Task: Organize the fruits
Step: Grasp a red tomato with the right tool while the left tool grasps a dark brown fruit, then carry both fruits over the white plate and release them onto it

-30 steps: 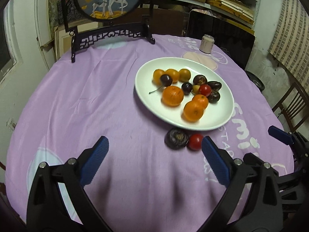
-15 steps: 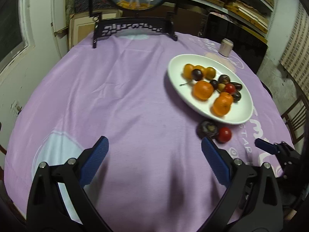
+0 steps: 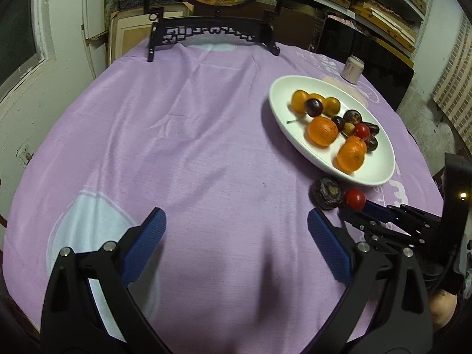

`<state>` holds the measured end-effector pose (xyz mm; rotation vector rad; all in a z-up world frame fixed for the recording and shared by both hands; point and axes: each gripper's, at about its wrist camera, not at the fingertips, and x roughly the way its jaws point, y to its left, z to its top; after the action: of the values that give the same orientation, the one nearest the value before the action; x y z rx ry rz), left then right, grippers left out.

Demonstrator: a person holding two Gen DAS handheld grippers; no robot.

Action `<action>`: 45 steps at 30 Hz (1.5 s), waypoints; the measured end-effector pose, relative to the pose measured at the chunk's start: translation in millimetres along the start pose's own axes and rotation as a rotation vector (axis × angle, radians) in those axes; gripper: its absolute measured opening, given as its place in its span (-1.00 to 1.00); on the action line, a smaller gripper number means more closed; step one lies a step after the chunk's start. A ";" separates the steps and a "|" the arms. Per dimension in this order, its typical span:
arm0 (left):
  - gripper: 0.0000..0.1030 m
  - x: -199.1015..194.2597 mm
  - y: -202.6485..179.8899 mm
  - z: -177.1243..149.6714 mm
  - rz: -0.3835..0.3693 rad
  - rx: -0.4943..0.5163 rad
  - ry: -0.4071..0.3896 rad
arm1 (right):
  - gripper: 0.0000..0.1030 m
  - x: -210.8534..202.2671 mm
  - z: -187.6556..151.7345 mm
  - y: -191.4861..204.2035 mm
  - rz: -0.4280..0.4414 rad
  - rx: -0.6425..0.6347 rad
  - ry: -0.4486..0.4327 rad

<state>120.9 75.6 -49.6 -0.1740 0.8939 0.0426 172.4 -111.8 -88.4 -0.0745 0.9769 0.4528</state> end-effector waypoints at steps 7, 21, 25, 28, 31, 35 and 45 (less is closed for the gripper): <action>0.91 27.2 -49.4 -1.0 -0.045 0.109 0.065 | -0.39 -41.6 -39.0 -17.6 -0.014 0.008 -0.012; 0.30 85.7 -111.0 5.4 -0.011 0.224 0.112 | -0.39 -56.0 -68.7 -61.6 -0.029 0.082 -0.011; -0.20 83.8 -115.2 4.6 -0.024 0.250 0.090 | -0.39 -51.6 -62.1 -59.5 -0.018 0.081 -0.018; -0.21 76.6 -112.4 0.7 -0.072 0.246 0.103 | -0.39 -51.8 -56.7 -55.1 -0.011 0.076 -0.027; -0.21 62.3 -108.0 -5.4 -0.091 0.238 0.090 | -0.39 -53.9 -52.1 -51.6 -0.008 0.068 -0.035; -0.21 43.1 -102.6 -10.6 -0.127 0.219 0.073 | -0.39 -56.4 -47.6 -46.1 -0.006 0.060 -0.044; -0.21 17.3 -96.5 -1.2 -0.149 0.217 0.035 | -0.39 -61.6 -36.8 -37.3 0.003 0.051 -0.070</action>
<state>141.4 -20.3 -50.9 -0.0388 0.9119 -0.1962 129.4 -175.9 -64.3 -0.0106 0.9196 0.4303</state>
